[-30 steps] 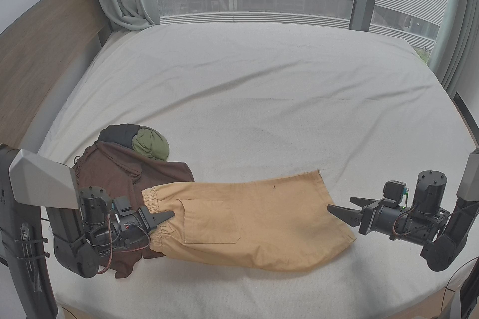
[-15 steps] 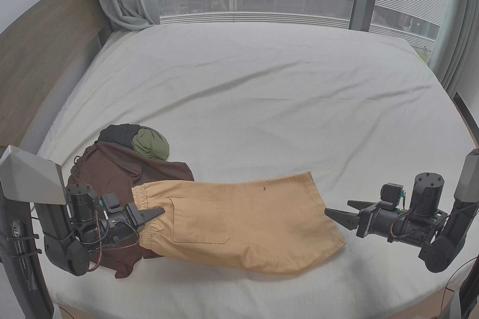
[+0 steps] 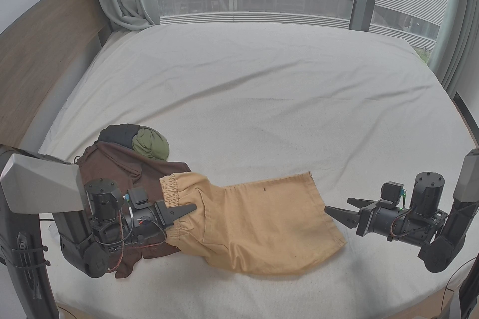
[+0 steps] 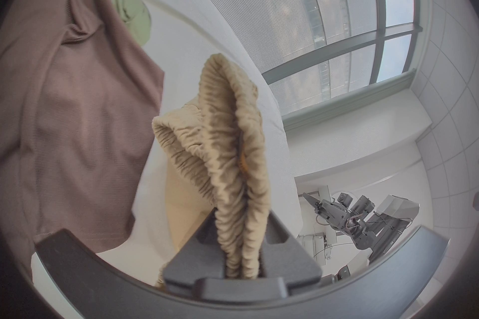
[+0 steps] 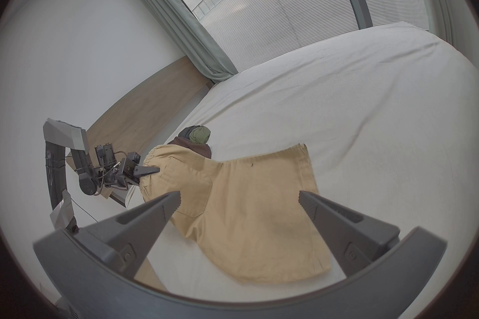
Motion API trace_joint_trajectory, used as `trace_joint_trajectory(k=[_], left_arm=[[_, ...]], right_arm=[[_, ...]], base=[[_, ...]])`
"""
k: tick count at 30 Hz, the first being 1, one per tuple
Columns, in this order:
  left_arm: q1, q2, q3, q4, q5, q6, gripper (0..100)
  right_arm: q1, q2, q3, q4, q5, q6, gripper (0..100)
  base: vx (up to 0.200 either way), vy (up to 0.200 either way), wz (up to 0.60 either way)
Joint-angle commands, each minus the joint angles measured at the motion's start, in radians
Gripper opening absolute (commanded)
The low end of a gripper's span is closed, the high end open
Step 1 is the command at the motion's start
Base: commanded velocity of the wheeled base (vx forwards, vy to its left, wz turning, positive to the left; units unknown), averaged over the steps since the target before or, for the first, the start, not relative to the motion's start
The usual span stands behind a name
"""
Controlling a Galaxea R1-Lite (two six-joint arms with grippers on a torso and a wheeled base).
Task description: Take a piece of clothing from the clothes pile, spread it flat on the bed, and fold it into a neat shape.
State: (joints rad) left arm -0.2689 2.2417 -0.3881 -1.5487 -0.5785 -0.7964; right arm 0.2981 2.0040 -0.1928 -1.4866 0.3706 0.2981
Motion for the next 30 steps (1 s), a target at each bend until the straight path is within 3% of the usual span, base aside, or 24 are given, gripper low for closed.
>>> trace_joint_trajectory(k=[1, 11, 30], left_arm=[[-0.046, 0.003, -0.048, 0.001, 0.009, -0.015, 0], [-0.108, 0.003, -0.115, 0.01, 0.016, -0.078, 0], [-0.237, 0.024, -0.341, 0.222, 0.049, -0.101, 0]], right_arm=[[-0.002, 0.005, 0.001, -0.006, 0.001, 0.001, 100], [-0.004, 0.005, 0.001, -0.008, 0.001, 0.001, 100], [-0.014, 0.005, -0.008, -0.008, 0.001, 0.001, 100]], base=[[0.0, 0.0, 0.0], [0.0, 0.0, 0.0], [0.0, 0.0, 0.0]])
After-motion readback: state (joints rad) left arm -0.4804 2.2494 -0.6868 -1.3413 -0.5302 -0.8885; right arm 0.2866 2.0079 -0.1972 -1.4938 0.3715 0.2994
